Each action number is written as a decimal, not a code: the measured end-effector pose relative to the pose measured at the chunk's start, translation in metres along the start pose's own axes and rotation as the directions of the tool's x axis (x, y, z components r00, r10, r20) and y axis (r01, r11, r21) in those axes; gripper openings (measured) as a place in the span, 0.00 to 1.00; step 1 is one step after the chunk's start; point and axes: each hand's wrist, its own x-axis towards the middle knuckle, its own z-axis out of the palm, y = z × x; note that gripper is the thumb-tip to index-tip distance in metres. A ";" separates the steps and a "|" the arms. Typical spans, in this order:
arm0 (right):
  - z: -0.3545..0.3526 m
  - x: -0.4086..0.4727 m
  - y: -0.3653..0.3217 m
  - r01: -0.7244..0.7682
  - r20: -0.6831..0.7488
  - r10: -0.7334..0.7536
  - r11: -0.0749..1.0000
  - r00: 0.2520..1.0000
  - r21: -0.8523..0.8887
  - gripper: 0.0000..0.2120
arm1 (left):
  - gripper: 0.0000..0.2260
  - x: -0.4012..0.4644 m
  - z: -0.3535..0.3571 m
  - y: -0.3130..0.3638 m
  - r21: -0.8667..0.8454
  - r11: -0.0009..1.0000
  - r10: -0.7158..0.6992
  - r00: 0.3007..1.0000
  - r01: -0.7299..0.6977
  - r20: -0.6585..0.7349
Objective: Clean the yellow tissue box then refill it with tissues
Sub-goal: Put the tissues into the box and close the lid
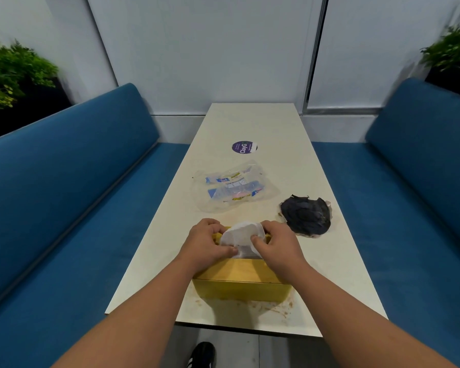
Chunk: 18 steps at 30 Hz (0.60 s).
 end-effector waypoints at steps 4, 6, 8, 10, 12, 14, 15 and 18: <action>-0.001 0.000 0.001 -0.012 0.007 0.011 1.000 1.000 0.014 0.10 | 0.19 0.000 0.001 0.001 0.010 1.000 0.006 1.000 -0.006 -0.007; -0.003 0.000 0.003 -0.006 -0.005 0.006 1.000 1.000 0.018 0.09 | 0.16 0.000 0.002 0.001 -0.044 0.999 0.018 1.000 -0.017 0.011; -0.005 0.001 0.004 -0.004 -0.015 0.004 1.000 1.000 0.022 0.07 | 0.12 0.001 0.004 0.000 -0.095 0.995 0.039 0.999 -0.038 0.001; -0.006 0.001 0.006 0.004 -0.023 -0.004 1.000 1.000 0.025 0.06 | 0.08 0.002 0.004 0.002 -0.115 0.993 0.034 0.999 -0.034 -0.005; -0.005 0.001 0.005 0.016 -0.028 -0.016 1.000 0.999 0.000 0.07 | 0.07 0.002 0.005 0.003 -0.116 0.993 0.026 1.000 -0.025 0.002; -0.003 0.001 0.004 0.026 -0.033 -0.028 0.999 0.999 -0.041 0.08 | 0.06 0.002 0.004 0.003 -0.125 0.992 0.031 1.000 -0.031 -0.001; -0.002 0.001 0.005 0.029 -0.034 -0.031 0.998 0.999 -0.053 0.09 | 0.06 0.002 0.003 0.002 -0.129 0.991 0.034 0.999 -0.034 -0.001; -0.004 0.002 0.005 0.021 -0.031 -0.023 0.998 0.999 -0.053 0.09 | 0.07 0.003 0.004 0.001 -0.126 0.991 0.035 0.999 -0.036 -0.007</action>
